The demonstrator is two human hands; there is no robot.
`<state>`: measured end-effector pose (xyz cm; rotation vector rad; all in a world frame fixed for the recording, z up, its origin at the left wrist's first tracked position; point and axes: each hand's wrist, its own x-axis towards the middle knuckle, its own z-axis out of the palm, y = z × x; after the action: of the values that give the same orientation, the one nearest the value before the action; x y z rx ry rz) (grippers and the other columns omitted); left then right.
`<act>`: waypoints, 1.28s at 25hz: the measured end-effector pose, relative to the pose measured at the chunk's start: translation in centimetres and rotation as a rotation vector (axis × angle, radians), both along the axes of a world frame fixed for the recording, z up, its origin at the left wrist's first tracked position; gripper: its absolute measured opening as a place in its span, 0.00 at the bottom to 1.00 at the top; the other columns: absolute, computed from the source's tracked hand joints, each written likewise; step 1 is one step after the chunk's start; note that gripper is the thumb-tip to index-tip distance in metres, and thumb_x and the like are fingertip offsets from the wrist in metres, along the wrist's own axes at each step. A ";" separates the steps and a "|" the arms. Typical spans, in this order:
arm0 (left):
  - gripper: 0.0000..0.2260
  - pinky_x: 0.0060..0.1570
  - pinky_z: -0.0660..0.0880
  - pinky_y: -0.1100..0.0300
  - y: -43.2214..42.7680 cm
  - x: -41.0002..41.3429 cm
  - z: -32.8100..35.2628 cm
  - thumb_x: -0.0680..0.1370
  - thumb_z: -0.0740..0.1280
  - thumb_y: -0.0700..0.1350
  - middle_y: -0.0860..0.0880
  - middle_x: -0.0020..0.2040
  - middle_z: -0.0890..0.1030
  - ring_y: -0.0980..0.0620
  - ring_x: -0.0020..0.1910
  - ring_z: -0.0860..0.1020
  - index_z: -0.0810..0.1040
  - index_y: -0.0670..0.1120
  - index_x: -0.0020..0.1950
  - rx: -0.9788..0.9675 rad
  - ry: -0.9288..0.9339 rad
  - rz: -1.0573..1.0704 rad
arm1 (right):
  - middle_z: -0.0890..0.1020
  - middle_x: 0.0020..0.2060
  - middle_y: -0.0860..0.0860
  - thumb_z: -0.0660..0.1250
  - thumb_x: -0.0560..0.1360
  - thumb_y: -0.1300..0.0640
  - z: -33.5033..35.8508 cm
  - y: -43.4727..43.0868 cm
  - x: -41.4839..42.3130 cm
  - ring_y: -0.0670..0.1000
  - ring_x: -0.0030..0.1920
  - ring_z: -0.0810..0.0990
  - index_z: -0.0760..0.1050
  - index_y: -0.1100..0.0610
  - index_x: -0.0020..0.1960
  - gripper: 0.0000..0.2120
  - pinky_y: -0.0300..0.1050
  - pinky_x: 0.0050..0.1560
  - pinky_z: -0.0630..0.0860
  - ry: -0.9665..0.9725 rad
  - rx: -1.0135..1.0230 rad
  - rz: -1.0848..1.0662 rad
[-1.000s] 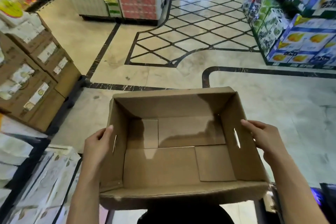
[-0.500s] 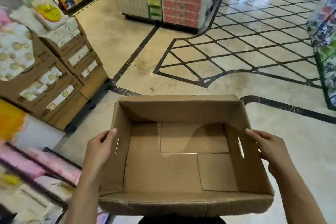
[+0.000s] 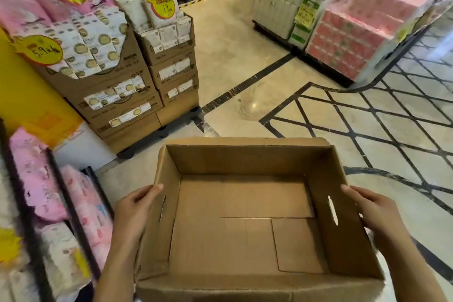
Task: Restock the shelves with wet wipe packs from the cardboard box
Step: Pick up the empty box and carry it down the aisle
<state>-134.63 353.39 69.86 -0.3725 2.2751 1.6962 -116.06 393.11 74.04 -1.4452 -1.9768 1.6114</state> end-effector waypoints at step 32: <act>0.21 0.53 0.80 0.49 0.3 -22.6 -9.3 0.76 0.71 0.57 0.49 0.58 0.84 0.45 0.56 0.82 0.81 0.48 0.65 0.153 -0.214 1.726 | 0.83 0.61 0.52 0.72 0.72 0.37 -7.9 -32.2 -86.6 0.57 0.61 0.80 0.77 0.52 0.69 0.31 0.60 0.66 0.75 -0.162 0.231 1.948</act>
<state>-157.25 353.67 60.58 -2.7821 1.3660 2.0090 -202.63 360.87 66.13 1.0885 -3.5819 1.2425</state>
